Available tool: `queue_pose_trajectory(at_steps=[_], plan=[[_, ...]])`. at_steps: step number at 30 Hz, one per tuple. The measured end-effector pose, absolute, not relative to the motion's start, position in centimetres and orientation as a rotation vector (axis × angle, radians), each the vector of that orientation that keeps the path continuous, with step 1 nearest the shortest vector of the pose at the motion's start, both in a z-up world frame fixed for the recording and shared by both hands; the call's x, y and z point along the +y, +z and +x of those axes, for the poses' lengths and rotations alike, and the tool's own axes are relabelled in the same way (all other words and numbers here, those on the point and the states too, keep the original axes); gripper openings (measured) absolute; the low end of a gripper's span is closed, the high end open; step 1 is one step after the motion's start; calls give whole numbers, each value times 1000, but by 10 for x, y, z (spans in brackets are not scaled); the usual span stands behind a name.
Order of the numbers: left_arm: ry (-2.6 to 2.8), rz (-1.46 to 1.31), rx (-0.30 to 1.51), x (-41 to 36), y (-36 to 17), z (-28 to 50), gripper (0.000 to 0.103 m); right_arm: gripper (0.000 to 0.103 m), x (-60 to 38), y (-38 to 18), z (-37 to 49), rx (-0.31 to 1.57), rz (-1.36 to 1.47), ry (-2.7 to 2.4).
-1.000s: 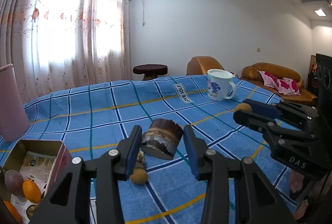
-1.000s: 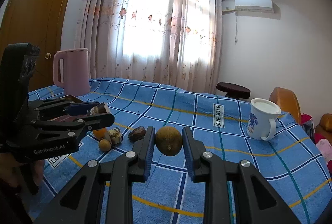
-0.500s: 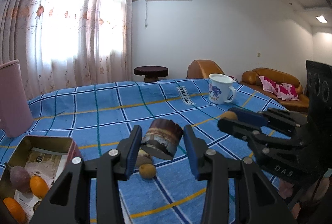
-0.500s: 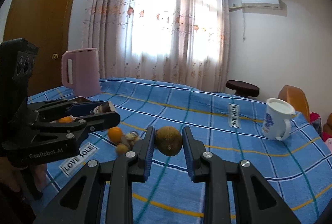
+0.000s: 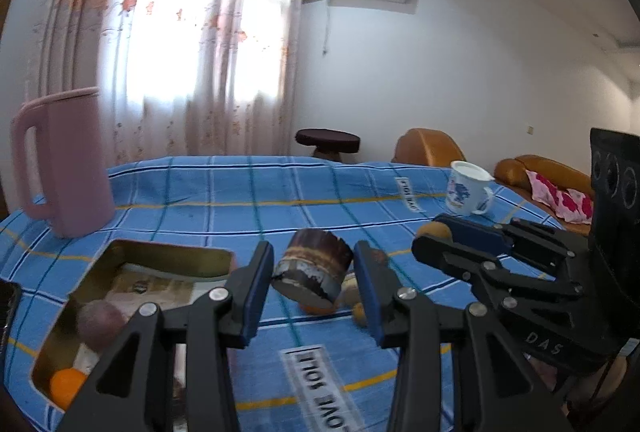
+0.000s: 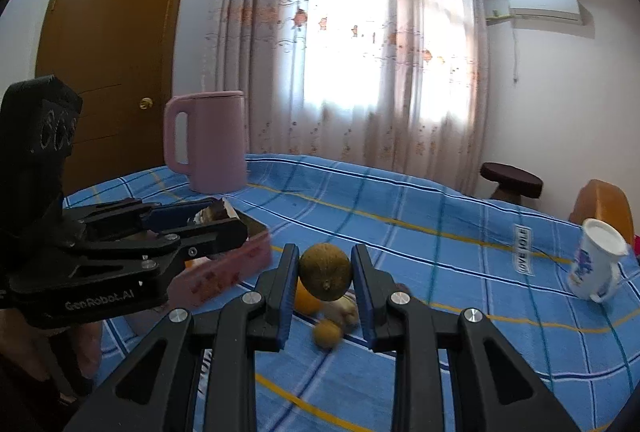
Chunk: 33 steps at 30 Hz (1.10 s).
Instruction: Organize fruits
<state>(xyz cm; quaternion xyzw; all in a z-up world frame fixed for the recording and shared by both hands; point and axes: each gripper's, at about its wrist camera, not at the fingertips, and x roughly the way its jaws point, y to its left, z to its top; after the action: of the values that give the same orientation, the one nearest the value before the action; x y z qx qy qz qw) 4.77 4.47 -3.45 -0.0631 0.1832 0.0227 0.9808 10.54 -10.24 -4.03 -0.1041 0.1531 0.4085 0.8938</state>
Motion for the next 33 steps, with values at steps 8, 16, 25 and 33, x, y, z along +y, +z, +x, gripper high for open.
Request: queue_pose_trajectory(at_steps=[8,16,25,33], plan=[[108,-137,373,72,-36,30,43,28,-71,-35,96,314,-235,910],[165,-155,386,100,-40,18,43,28,-33,-35,86,324,-259,981],[233,-181,404,129,-46,4,43,28,7,-45,78,366,-279,1060],[274,-209,428,154,-52,-2,43,28,35,-58,69,416,-328,1092]])
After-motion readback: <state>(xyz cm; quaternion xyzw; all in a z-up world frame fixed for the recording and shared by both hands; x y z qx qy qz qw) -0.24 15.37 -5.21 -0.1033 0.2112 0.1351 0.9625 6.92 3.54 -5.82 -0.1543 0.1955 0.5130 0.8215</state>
